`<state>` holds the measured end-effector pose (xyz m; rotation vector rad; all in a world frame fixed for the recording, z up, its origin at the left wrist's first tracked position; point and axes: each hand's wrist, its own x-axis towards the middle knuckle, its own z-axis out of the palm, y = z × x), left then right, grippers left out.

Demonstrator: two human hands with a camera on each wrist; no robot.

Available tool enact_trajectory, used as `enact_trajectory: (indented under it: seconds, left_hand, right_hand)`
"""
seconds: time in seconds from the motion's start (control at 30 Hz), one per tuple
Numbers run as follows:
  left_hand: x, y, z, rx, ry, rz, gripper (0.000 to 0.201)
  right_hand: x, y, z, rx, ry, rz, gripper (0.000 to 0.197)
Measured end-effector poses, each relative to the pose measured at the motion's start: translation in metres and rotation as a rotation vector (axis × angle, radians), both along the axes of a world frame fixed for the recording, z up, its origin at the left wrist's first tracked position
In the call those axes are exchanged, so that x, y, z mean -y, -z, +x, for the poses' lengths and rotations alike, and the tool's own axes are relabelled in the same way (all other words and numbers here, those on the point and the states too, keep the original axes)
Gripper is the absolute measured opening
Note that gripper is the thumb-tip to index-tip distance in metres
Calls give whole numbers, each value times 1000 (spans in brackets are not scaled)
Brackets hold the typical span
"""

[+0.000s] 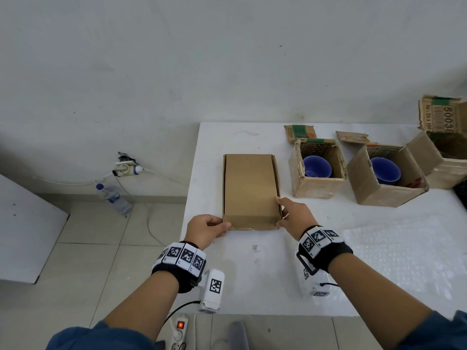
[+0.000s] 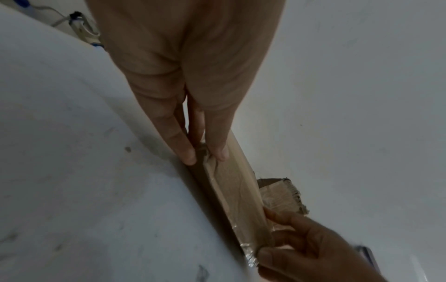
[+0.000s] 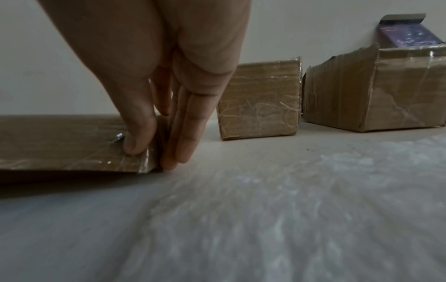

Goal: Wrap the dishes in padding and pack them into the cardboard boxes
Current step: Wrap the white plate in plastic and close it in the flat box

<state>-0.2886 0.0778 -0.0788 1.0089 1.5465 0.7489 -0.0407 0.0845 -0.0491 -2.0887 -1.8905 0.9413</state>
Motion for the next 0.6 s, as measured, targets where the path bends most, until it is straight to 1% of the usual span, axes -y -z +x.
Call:
enact_trajectory:
  seconds: [0.07,0.2,0.27,0.47,0.6]
  left_hand:
    - [0,-3,-1,-49,36,27,22]
    - [-3,-6,-2,-135,129,57,26]
    - [-3,-6,-3,-151,139,63,25]
    - [-3,-5,-1,-125,119,23,16]
    - [-3,0,2,-62,68,-21,18]
  right_hand:
    - [0,0,0,-8,-2,0,69]
    - [0,0,2,-18,-5,-2,68]
    - [0,-1,2,-22,-5,-3,67]
    - [0,-2,2,-25,-8,-13,67]
    - [0,-2,2,-26,-12,-9,67]
